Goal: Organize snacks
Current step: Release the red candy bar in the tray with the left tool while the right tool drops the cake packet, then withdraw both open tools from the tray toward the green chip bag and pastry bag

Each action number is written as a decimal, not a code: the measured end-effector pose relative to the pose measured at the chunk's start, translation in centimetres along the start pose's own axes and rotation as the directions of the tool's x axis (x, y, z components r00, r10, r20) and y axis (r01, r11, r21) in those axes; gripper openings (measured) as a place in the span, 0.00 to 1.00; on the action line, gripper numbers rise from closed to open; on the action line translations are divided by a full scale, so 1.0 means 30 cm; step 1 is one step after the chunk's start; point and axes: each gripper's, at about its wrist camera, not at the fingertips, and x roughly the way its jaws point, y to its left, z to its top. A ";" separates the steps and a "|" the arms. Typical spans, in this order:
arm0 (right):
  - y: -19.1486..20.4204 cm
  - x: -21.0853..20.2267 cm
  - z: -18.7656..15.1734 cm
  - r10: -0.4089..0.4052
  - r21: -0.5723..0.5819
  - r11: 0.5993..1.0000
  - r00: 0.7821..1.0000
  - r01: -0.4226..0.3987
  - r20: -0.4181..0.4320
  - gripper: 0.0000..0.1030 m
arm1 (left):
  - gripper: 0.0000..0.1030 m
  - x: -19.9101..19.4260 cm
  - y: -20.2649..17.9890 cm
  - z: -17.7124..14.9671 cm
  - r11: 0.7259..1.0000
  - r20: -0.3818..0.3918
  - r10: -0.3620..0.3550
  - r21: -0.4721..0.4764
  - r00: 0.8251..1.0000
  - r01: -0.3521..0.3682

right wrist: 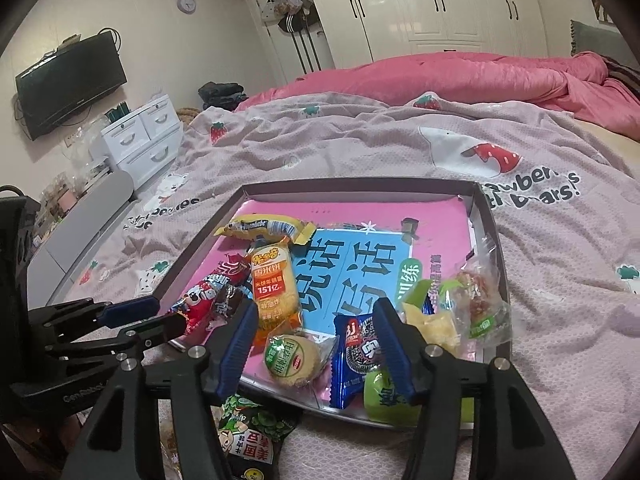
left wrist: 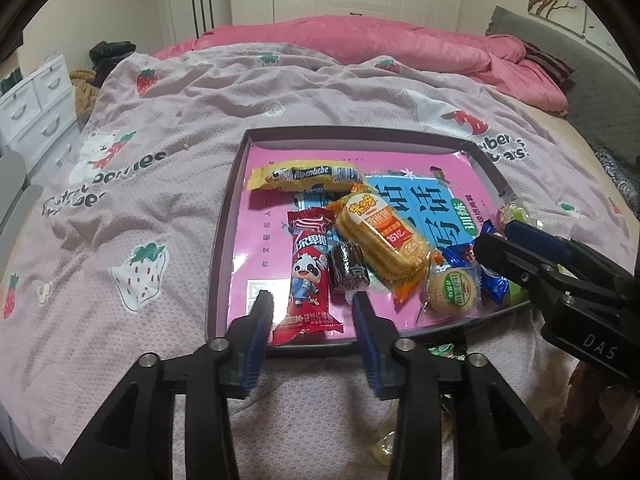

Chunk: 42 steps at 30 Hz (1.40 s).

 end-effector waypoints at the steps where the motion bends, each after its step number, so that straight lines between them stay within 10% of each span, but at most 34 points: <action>1: 0.001 -0.002 0.000 -0.001 -0.002 1.000 1.000 0.001 0.002 0.58 | 0.49 -0.006 0.002 0.001 1.000 0.007 -0.005 -0.001 1.000 0.005; 42: 0.052 -0.191 0.004 -0.016 -0.042 0.999 0.996 0.020 0.092 0.70 | 0.73 -0.178 -0.001 0.005 0.999 0.083 -0.046 0.008 0.995 0.045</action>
